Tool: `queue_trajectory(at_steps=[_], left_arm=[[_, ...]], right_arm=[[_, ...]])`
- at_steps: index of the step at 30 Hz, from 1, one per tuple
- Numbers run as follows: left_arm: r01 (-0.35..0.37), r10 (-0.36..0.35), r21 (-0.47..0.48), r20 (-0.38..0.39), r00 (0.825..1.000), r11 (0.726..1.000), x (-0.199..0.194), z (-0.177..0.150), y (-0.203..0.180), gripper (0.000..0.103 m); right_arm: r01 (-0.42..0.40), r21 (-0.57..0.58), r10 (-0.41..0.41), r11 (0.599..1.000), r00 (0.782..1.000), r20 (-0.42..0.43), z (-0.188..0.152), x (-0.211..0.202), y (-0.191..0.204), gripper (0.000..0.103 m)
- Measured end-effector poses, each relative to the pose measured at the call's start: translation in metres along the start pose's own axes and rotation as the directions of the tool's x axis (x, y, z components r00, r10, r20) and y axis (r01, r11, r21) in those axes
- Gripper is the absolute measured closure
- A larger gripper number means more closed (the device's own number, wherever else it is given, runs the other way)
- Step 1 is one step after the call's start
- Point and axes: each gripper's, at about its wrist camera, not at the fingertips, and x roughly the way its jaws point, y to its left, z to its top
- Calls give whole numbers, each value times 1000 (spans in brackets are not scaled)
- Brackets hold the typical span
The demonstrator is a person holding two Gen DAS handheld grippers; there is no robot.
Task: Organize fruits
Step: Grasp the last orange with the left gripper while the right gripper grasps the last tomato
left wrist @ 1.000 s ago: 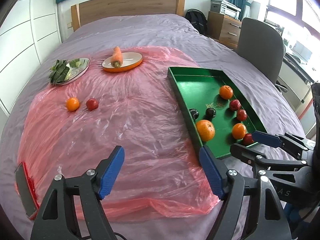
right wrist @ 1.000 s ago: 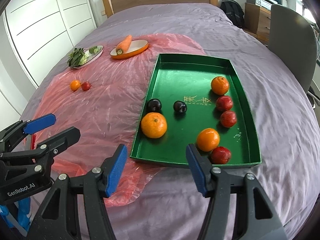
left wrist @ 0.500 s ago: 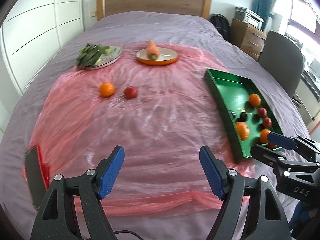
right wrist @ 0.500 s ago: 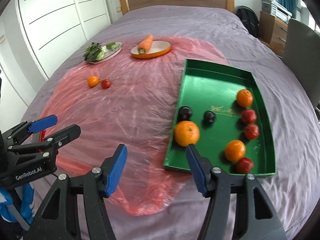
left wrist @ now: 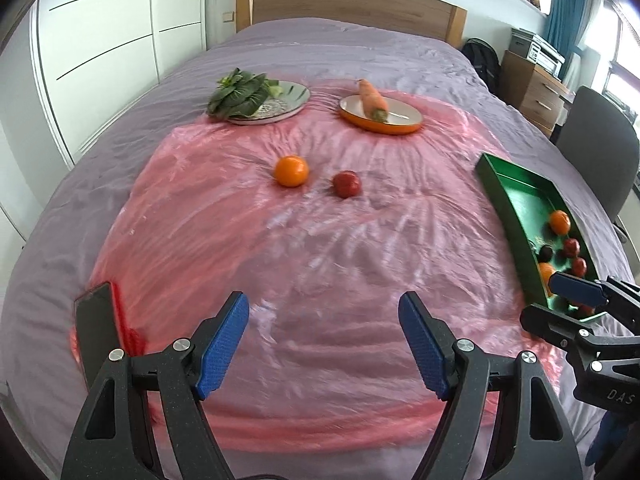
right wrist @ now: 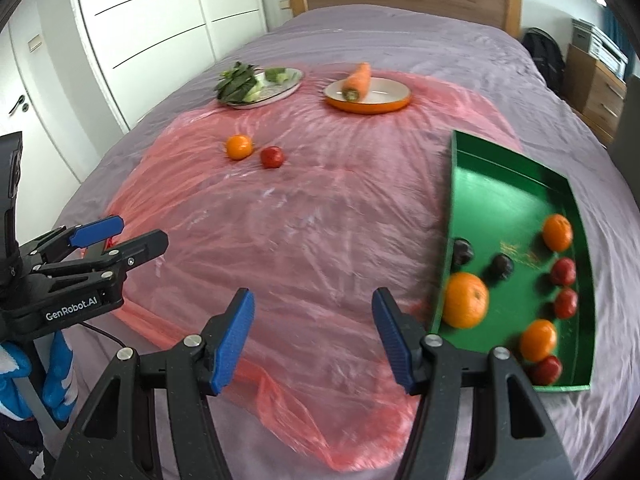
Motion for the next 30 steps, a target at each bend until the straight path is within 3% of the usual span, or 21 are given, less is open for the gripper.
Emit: queue_trajectory(at_steps=[9, 18, 30], left_arm=[[-14, 13, 27, 26, 1000, 1000, 26, 40, 29, 31], [28, -28, 49, 6, 1000, 998, 72, 74, 48, 32], [62, -60, 199, -16, 998, 978, 131, 108, 42, 46]], right_arm=[[-92, -38, 93, 995, 995, 25, 49, 35, 25, 0], [-148, -81, 149, 986, 989, 13, 86, 78, 34, 0], [-195, -222, 186, 955, 981, -61, 127, 134, 38, 0]])
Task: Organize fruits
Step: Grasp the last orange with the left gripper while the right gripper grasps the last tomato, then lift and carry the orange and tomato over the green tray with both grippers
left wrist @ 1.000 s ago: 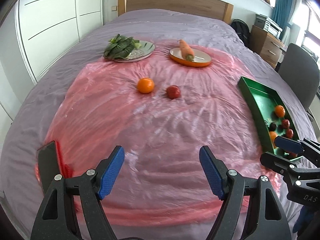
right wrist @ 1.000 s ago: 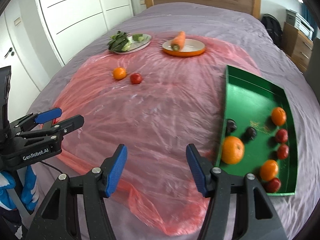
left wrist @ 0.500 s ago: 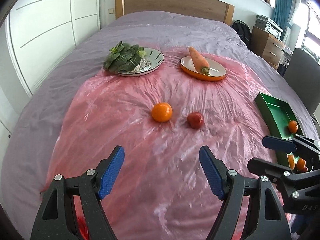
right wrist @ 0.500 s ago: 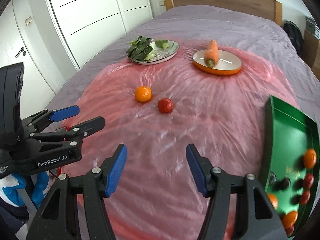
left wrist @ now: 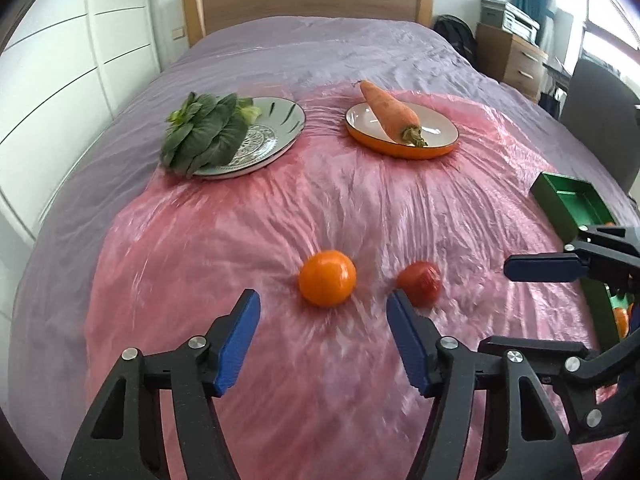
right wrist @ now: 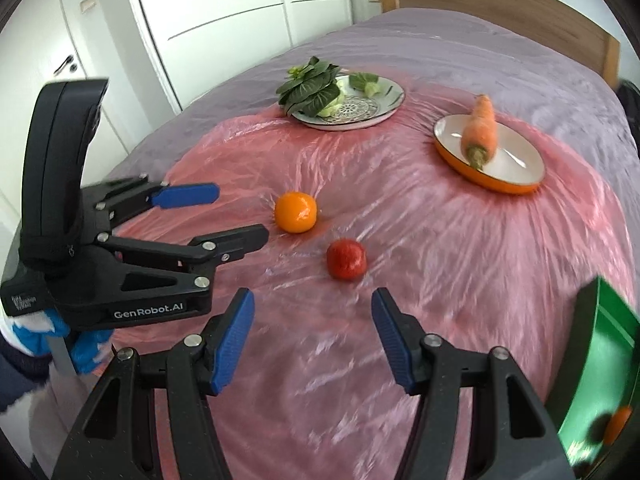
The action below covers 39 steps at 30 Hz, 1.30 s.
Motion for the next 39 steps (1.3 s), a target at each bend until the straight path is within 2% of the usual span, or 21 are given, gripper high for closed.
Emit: queue_trajectory(at_steps=[2, 4, 12, 14, 23, 25, 39], left_arm=[[16, -16, 18, -14, 1000, 1000, 9, 4, 0, 53], [20, -19, 36, -29, 999, 999, 20, 6, -2, 54], [35, -33, 60, -44, 998, 998, 40, 8, -1, 55], [38, -34, 67, -50, 998, 997, 45, 7, -1, 59], [37, -32, 73, -66, 997, 997, 60, 1, -1, 65], [41, -36, 73, -65, 997, 996, 62, 0, -1, 67], [50, -49, 41, -24, 999, 998, 52, -1, 4, 68]], right_arm=[[-4, -19, 4, 1000, 1000, -20, 5, 10, -3, 6], [-7, -30, 5, 1000, 999, -39, 10, 20, -5, 23], [20, -77, -25, 997, 997, -68, 27, 51, -11, 23], [16, -83, -23, 996, 997, -76, 29, 57, -13, 23], [19, -86, -28, 996, 994, -110, 25, 78, -16, 35], [22, -77, -31, 997, 993, -114, 24, 80, -19, 45], [14, -41, -18, 999, 995, -100, 23, 82, -22, 46]])
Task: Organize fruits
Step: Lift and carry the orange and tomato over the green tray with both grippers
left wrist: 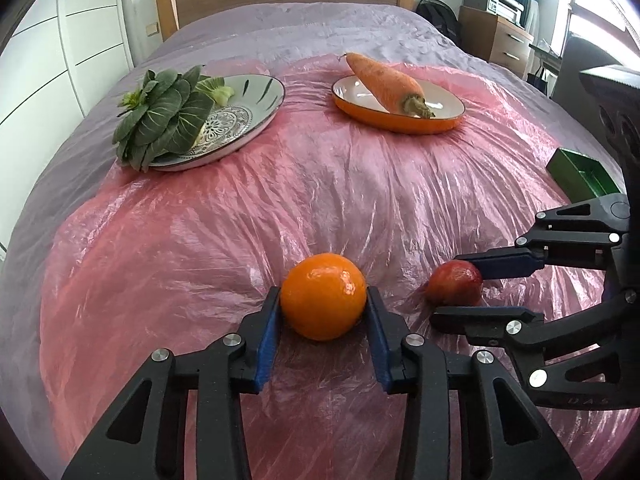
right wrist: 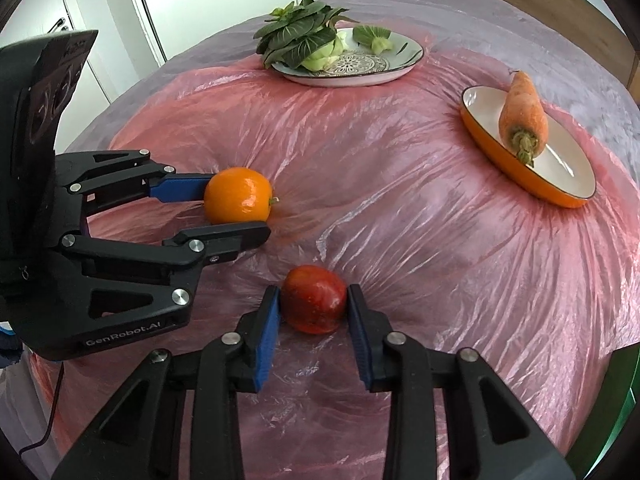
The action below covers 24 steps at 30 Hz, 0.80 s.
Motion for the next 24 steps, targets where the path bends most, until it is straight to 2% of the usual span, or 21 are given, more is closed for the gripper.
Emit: queue_trajectory(at_steps=[15, 24], left_arm=[[-19, 20, -42, 18, 1000, 999, -29, -5, 0, 68], [-29, 30, -58, 16, 999, 998, -53, -14, -16, 68]], right_arm=[[6, 56, -10, 998, 998, 65, -6, -45, -5, 46], [20, 102, -29, 995, 996, 89, -28, -78, -11, 46]])
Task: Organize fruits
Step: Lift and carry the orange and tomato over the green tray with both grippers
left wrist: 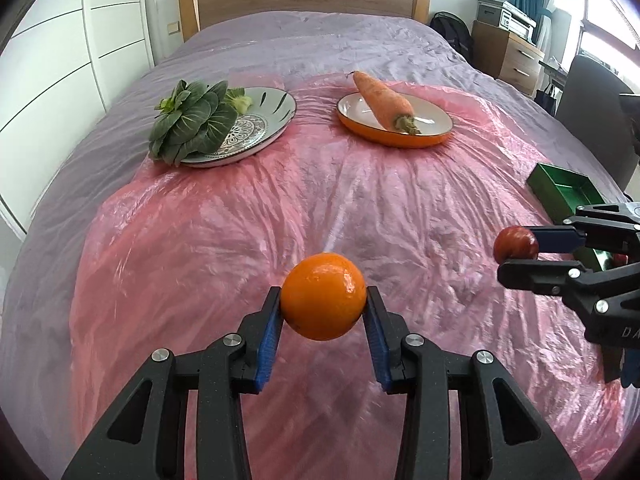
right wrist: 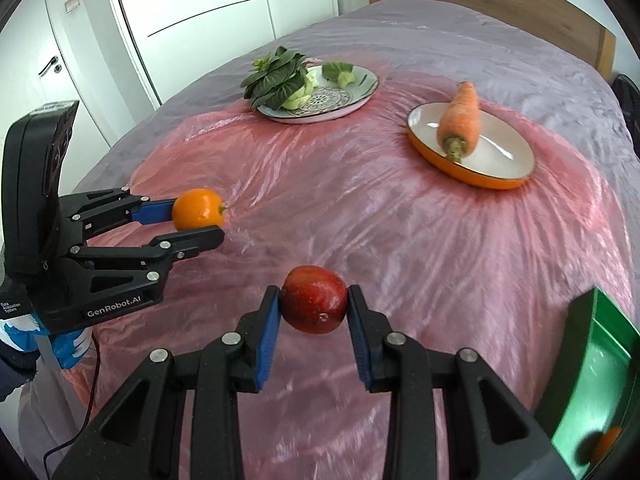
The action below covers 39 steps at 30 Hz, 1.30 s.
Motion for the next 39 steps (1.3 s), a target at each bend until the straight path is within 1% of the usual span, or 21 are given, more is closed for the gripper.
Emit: queue_trajectory(at_steps=[4, 13, 26, 39], left_arm=[[-2, 2, 0, -5, 1000, 1000, -11, -3, -16, 68], [25, -25, 26, -2, 1000, 999, -28, -1, -57, 68], [60, -59, 76, -24, 998, 995, -31, 5, -121, 68], [134, -130, 150, -39, 991, 980, -32, 17, -202, 68]], right_arm=[[19, 19, -19, 1000, 1000, 2, -14, -17, -8, 46], [55, 80, -57, 995, 998, 13, -44, -49, -34, 46], [96, 161, -101, 982, 995, 21, -87, -85, -76, 46], [143, 267, -159, 953, 986, 40, -129, -122, -133, 46]])
